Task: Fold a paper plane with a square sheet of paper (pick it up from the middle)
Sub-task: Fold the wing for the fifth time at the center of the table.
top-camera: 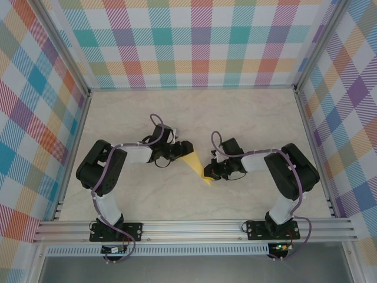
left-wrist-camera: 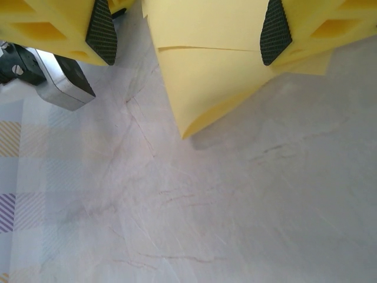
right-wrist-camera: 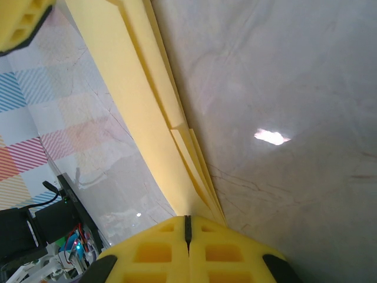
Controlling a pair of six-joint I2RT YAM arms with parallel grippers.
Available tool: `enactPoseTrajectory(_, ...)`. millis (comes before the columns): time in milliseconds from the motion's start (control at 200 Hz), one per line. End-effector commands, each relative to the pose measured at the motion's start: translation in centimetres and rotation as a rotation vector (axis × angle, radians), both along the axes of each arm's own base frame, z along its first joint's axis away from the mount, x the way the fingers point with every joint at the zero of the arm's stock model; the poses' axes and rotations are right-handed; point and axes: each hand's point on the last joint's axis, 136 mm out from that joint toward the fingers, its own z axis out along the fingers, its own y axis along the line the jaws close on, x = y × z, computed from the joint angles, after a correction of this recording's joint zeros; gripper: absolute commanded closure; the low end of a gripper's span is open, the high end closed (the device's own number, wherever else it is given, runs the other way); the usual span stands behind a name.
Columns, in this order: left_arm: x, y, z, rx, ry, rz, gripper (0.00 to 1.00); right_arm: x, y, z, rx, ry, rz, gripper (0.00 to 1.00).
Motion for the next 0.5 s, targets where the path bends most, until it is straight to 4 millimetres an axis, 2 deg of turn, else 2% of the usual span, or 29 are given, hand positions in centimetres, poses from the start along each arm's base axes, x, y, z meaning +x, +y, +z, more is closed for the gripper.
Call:
enactPoseTrajectory(0, 1.2, 2.7, -1.6, 0.082, 0.022, 0.041, 0.32, -3.8, -3.0, -3.4, -0.164, 0.176, -0.017, 0.99)
enactPoseTrajectory(125, 2.2, 3.6, 0.2, 0.076, 0.011, 0.058, 0.31, -3.5, -2.8, -3.2, -0.151, 0.174, -0.023, 0.99)
enactPoseTrajectory(305, 2.7, 3.6, 5.2, 0.035, -0.050, 0.083, 0.30, -3.1, -2.5, -3.1, -0.136, 0.175, -0.052, 0.99)
enactPoseTrajectory(420, 1.3, 2.4, 7.4, -0.005, -0.074, 0.090, 0.33, -2.7, -2.4, -2.9, -0.133, 0.167, -0.066, 0.98)
enactPoseTrajectory(495, -0.4, 1.1, 7.9, -0.022, -0.078, 0.068, 0.37, -2.5, -2.3, -2.8, -0.130, 0.168, -0.078, 0.98)
